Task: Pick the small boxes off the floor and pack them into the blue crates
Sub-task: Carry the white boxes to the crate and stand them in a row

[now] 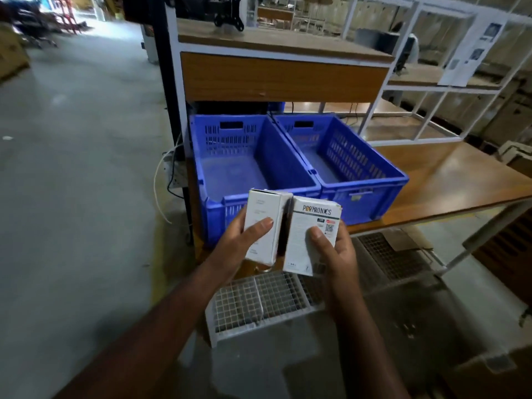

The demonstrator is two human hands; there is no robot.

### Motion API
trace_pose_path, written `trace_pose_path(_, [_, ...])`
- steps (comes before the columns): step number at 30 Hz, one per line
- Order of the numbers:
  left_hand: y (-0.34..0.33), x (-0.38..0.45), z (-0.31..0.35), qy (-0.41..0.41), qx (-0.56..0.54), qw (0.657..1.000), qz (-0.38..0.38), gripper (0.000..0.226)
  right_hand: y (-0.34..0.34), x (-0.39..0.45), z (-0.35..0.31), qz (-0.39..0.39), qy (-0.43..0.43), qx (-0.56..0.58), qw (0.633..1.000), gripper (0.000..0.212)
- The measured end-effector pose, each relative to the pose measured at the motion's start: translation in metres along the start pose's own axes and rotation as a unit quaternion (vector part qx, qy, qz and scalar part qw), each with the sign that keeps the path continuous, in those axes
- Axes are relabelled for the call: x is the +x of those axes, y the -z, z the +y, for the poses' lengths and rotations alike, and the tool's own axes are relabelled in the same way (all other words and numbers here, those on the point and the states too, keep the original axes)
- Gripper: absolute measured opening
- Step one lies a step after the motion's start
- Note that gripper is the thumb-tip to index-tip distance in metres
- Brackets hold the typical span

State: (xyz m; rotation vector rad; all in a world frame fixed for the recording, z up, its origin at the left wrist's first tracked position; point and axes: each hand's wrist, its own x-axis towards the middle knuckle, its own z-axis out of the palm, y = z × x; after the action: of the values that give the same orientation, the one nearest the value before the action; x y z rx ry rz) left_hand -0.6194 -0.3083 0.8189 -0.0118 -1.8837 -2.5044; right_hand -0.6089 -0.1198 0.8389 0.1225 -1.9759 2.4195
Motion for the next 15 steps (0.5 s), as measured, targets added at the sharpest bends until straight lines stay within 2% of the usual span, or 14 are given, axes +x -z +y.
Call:
trace_pose_path(3, [-0.007,0.038,-0.001,-0.007,0.025,1.000,0.015,0.080,0.006,0.044,-0.018,-0.043,0.003,0.022,0.999,0.043])
trace_pose_path(7, [-0.027,0.084,-0.004,-0.041,0.022,0.997,0.061,0.069,0.022,0.104,-0.032,-0.121,0.011,0.023,0.992,0.043])
trace_pose_path(10, [-0.050,0.112,0.008,-0.076,0.044,0.988,0.126,0.062,0.036,0.156,-0.042,-0.174,0.012,0.004,0.985,0.041])
trace_pose_path(13, [-0.058,0.129,0.024,-0.099,0.120,0.970,0.186,0.072,0.042,0.199,-0.055,-0.224,0.025,-0.042,0.973,0.033])
trace_pose_path(15, [-0.054,0.138,0.036,-0.099,0.150,0.965,0.193,0.073,0.040,0.223,-0.061,-0.252,0.042,-0.071,0.964,0.035])
